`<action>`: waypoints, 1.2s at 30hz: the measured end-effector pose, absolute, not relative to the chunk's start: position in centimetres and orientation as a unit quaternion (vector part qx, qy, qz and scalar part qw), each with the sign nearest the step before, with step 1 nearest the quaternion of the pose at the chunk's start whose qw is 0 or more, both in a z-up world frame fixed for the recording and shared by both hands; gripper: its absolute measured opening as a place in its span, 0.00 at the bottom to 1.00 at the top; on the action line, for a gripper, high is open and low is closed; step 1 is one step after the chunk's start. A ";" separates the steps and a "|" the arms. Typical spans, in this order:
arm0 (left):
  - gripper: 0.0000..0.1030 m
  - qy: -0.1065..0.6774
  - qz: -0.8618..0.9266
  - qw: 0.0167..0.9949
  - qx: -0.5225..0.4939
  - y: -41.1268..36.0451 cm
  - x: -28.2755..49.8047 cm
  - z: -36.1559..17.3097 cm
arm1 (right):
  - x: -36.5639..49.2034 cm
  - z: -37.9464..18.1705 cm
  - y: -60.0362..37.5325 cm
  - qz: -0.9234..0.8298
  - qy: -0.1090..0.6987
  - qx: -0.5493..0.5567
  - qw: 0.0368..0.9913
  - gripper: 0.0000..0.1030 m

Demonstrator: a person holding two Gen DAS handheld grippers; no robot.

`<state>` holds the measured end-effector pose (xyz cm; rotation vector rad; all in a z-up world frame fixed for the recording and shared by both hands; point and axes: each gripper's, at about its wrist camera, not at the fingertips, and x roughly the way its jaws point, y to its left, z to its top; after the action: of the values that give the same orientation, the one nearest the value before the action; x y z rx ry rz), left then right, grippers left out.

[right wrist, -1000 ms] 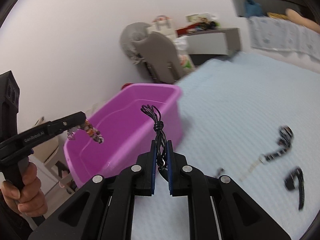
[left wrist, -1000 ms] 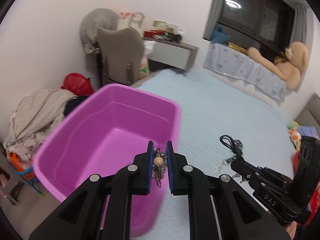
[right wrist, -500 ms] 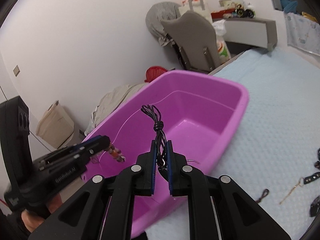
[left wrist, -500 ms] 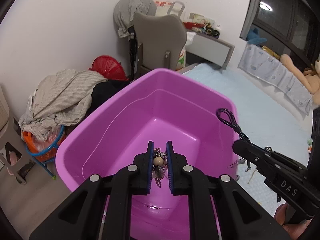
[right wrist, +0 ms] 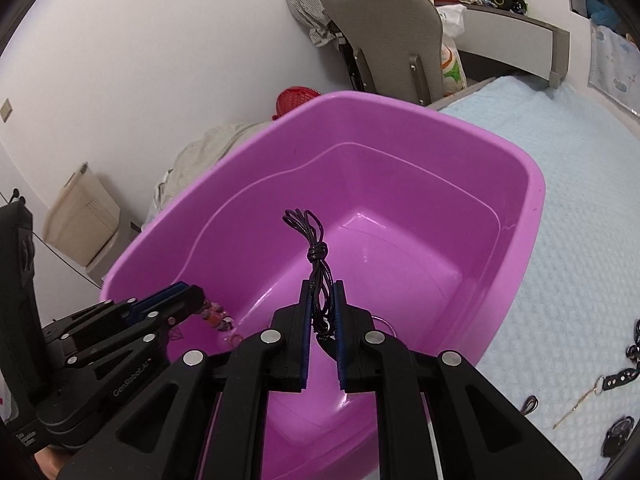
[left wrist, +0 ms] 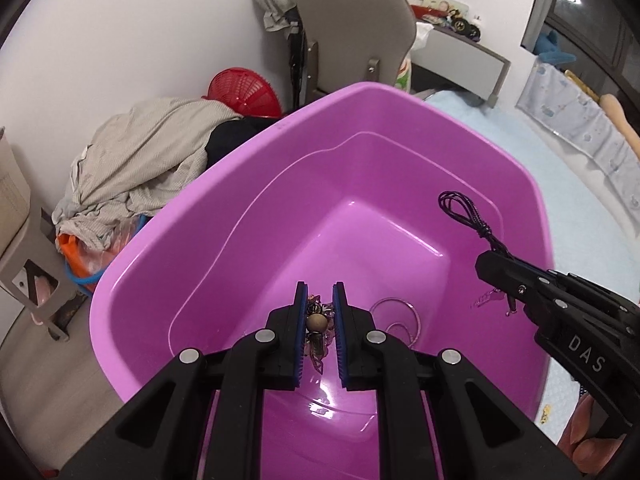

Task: Organize jewelry
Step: 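Open both tools to drop the bracelet and necklace into the tub, then move both tools back over the jewelry on the quilt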

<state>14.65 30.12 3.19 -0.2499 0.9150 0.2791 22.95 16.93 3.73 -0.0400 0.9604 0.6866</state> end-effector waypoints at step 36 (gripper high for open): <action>0.88 0.413 0.186 0.884 -0.112 29.3 11.4 4.6 | 20.6 5.1 13.6 0.298 0.417 -0.022 0.858 0.59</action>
<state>11.42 29.30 4.64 -0.2335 0.8604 0.3863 20.63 13.60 5.05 -0.0463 0.8758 0.6254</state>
